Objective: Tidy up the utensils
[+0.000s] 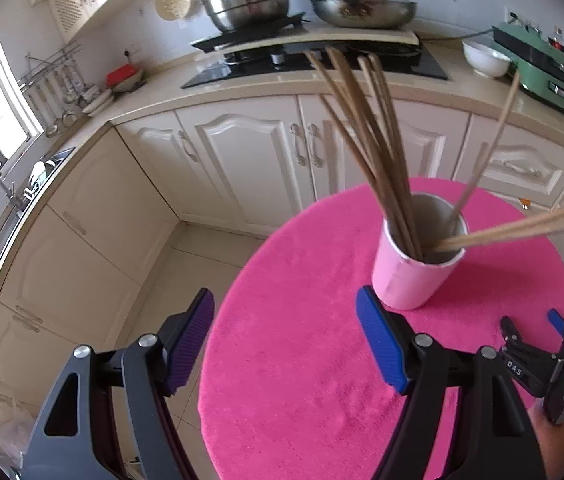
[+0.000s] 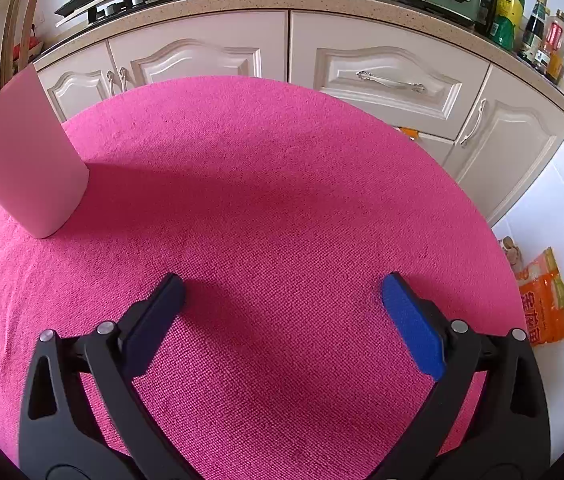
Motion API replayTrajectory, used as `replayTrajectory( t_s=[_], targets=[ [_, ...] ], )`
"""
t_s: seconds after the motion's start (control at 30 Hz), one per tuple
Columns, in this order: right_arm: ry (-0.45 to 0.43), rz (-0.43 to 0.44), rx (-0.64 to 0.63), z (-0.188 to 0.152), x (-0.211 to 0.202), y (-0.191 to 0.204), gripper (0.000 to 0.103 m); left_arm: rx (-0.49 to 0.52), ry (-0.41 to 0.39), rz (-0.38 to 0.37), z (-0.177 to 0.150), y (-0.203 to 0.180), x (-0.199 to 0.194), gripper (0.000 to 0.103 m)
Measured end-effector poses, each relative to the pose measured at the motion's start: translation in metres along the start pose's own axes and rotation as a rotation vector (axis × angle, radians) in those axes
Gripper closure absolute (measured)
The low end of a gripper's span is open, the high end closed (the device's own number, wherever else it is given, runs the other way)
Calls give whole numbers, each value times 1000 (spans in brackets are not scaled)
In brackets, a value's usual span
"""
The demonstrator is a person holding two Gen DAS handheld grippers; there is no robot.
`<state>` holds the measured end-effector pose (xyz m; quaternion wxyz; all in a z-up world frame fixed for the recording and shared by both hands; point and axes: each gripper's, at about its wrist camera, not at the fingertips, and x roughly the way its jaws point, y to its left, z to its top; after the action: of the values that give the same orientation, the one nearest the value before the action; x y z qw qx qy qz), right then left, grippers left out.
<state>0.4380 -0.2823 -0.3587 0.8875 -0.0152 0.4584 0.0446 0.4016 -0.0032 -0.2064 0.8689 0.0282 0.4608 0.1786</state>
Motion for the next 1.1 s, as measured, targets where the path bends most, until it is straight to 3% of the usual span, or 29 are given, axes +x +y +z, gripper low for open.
replayTrajectory(
  t_s=[0.43,0.83,1.1],
  targets=[
    [0,-2,-1,0,-1,0,6,-67,-63,39,16,41,-21,31],
    [0,-1,-1,0,-1,0,6,-147,-47,142,23,89,-21,31],
    [0,-1,-1,0,-1,0,6,-195,-28,170,23,109,-15,31]
  ],
)
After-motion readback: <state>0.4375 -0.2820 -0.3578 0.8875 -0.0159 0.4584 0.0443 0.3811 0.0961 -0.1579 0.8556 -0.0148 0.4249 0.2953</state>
